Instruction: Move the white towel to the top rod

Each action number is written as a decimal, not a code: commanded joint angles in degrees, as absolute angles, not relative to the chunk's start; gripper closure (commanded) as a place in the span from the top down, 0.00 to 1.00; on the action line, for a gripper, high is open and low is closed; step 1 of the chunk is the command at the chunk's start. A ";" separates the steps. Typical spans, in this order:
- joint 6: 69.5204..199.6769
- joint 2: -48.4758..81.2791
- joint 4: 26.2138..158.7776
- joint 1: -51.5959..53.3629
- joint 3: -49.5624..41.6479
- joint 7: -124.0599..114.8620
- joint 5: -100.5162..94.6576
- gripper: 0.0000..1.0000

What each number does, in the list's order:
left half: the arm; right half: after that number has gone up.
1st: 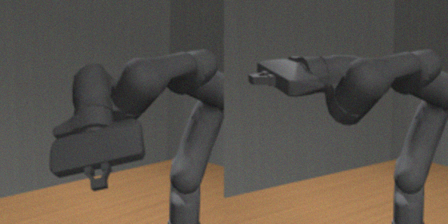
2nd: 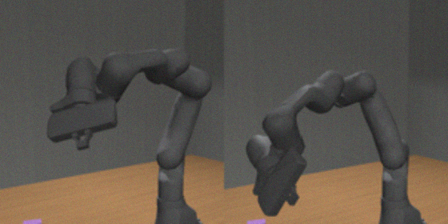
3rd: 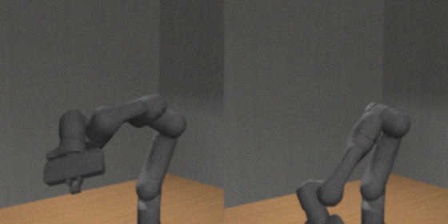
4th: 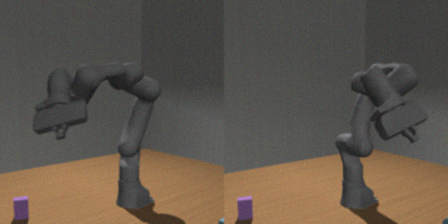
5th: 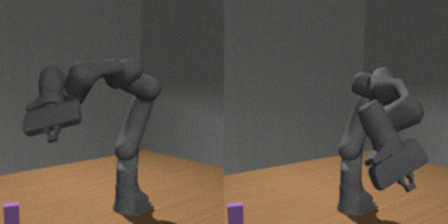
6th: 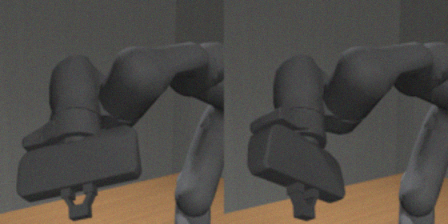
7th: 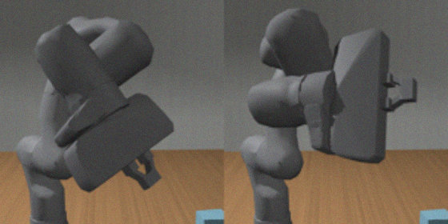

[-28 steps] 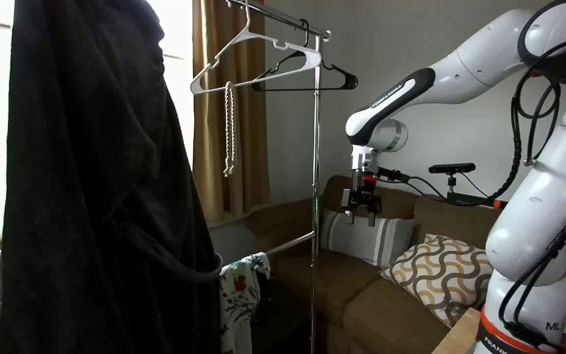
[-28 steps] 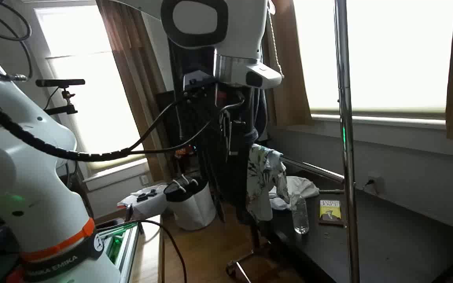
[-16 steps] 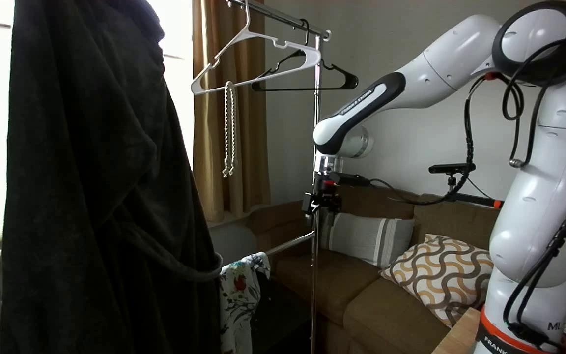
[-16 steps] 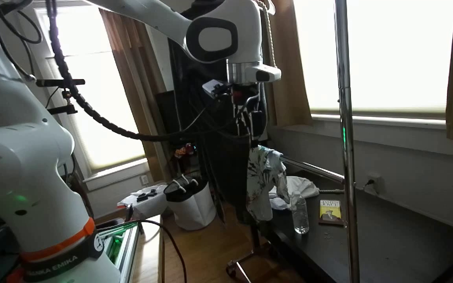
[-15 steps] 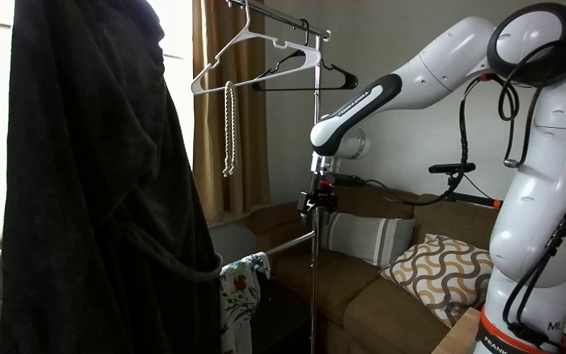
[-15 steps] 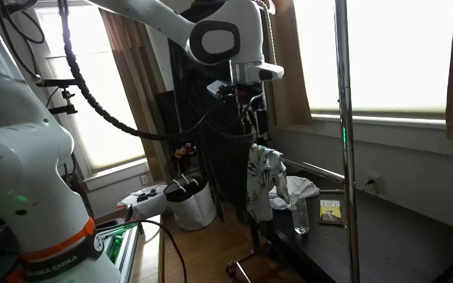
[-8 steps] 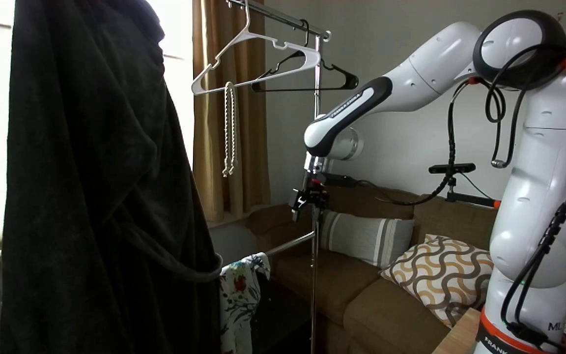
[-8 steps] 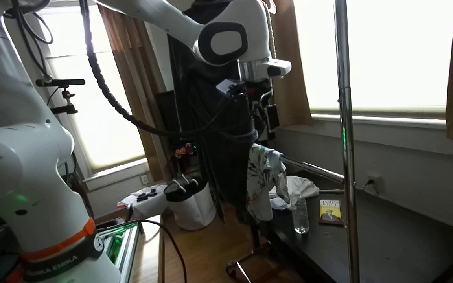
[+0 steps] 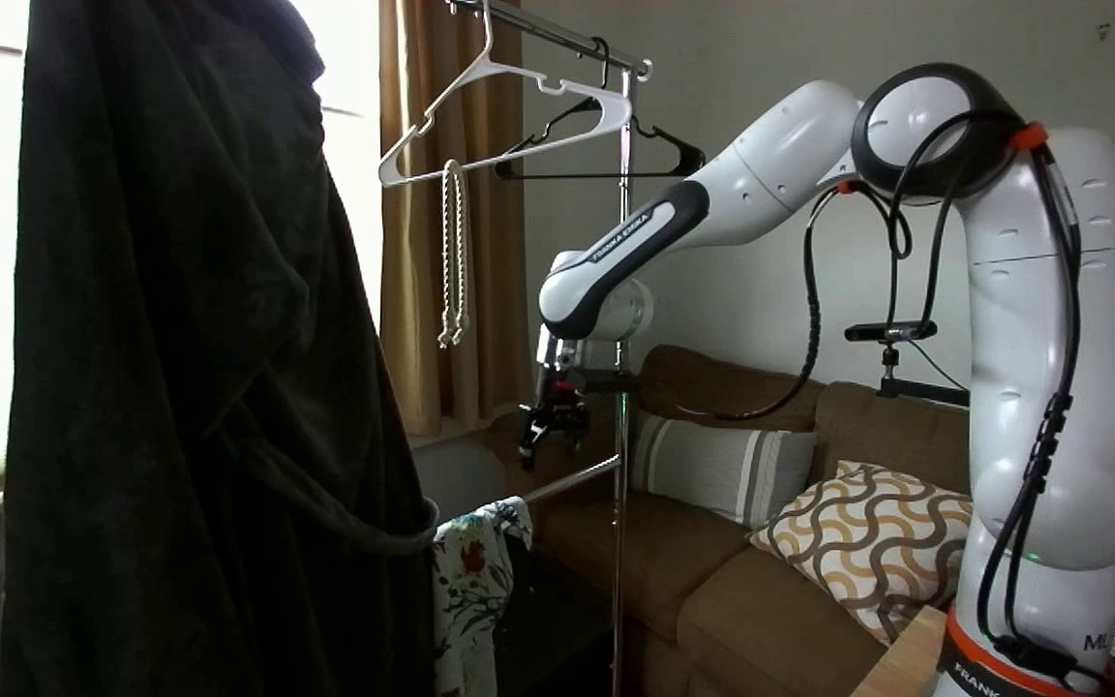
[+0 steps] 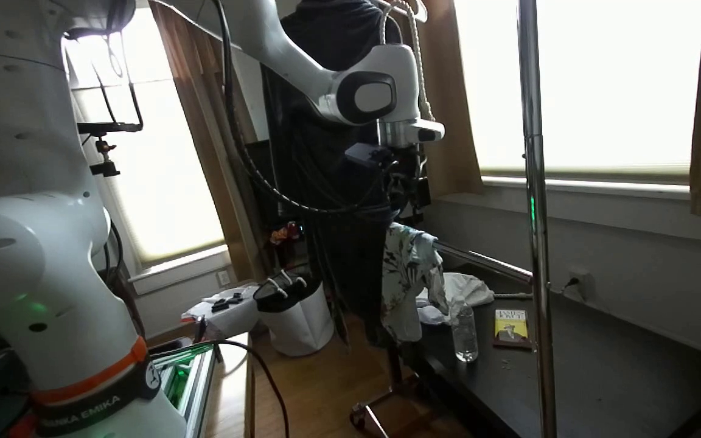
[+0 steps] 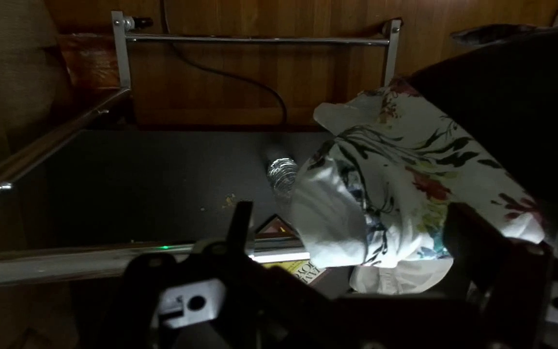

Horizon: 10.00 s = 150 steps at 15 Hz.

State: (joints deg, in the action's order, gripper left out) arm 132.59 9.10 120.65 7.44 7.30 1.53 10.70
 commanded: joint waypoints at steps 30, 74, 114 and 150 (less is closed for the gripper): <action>145.37 27.56 111.78 11.83 7.78 -3.11 -1.19 0.23; 182.54 -31.85 134.56 -18.87 16.45 -10.76 -29.21 0.01; 216.18 -12.05 104.83 0.28 8.70 -10.67 -38.56 0.01; 230.59 -21.94 117.85 -12.15 9.89 67.69 40.64 0.01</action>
